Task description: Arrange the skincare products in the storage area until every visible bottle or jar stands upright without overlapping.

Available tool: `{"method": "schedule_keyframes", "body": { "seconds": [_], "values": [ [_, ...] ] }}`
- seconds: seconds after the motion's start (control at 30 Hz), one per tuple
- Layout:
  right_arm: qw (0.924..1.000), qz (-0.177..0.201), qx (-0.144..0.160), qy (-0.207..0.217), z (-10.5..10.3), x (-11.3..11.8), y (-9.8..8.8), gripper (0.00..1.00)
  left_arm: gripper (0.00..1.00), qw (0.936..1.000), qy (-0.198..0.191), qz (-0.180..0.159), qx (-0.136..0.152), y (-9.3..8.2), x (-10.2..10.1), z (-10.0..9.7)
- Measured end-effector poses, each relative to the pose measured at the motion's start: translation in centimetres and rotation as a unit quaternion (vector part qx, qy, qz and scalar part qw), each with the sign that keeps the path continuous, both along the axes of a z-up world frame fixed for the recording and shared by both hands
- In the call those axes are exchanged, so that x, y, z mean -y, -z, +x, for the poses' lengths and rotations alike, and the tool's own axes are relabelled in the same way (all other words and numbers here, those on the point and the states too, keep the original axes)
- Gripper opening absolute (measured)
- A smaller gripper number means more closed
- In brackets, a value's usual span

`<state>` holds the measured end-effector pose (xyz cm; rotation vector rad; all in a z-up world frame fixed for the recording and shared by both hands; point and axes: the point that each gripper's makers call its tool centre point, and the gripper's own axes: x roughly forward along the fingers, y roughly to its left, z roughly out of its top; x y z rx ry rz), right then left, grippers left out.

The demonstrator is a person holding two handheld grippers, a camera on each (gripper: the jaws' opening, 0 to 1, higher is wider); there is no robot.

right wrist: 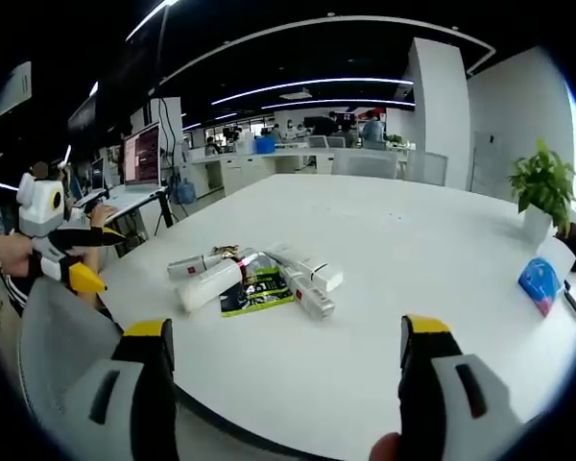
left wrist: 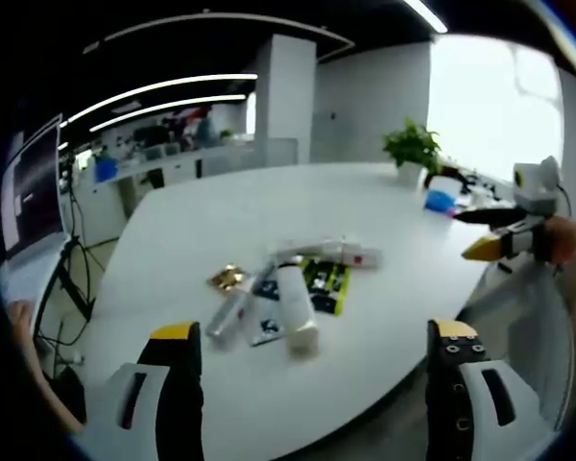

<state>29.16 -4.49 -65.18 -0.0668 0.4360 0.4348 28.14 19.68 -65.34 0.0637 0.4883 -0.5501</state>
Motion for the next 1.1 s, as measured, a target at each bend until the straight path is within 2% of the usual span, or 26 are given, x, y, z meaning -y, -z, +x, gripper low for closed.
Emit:
{"method": "schedule_keyframes", "body": {
  "seconds": [1.1],
  "values": [
    [1.0000,0.000,-0.009,0.001,0.15,0.04,0.22,0.99,0.94,1.0000,0.004,0.007,-0.005,0.41,-0.10,0.13]
  ]
}}
